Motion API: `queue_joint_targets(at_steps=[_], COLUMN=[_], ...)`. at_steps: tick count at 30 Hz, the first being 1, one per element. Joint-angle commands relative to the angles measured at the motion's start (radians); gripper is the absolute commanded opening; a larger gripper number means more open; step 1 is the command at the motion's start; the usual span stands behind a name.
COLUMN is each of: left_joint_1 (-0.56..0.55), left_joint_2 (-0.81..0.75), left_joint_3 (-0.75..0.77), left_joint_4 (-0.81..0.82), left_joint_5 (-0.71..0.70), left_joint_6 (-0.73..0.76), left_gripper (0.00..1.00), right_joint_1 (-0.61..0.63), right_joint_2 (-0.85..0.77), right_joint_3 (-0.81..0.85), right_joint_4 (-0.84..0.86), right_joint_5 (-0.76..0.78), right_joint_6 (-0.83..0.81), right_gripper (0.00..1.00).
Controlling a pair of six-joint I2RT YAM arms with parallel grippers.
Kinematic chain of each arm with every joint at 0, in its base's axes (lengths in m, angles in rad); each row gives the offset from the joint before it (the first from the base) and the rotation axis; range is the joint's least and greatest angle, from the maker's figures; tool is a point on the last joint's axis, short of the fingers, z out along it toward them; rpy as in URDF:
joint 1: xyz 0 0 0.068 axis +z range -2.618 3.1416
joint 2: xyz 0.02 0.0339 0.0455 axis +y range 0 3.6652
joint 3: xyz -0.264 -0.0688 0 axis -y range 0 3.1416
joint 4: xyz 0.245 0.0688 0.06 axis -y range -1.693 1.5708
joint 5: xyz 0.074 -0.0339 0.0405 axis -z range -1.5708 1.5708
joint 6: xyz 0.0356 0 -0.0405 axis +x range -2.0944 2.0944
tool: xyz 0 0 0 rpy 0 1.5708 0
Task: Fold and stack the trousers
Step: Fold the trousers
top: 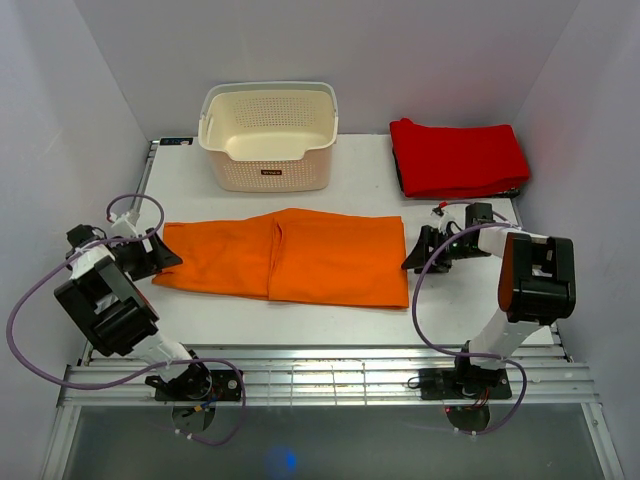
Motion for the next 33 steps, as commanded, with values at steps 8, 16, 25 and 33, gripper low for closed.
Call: queue_joint_targets(at_steps=[8,16,25,33], left_joint_1=[0.001,0.002,0.001,-0.039], left_joint_2=[0.038,0.036,-0.051,-0.054], left_joint_3=[0.029,0.041,0.002,-0.054], left_joint_4=[0.024,0.024,-0.005,-0.05], left_joint_5=[0.013,0.016,0.022,0.161], left_joint_6=[-0.033,-0.047,0.061,0.118], left_gripper=[0.88,0.93,0.93,0.84], right_joint_1=[0.011,0.022,-0.213,-0.297], right_joint_2=[0.115,0.145,-0.062,-0.102], right_joint_3=[-0.049,-0.012,0.068,0.295], right_joint_4=[0.154,0.123,-0.246,-0.555], right_joint_5=[-0.024,-0.053,-0.052,-0.128], right_joint_6=[0.045,0.013,-0.273,-0.456], right_gripper=[0.54,0.08,0.08,0.08])
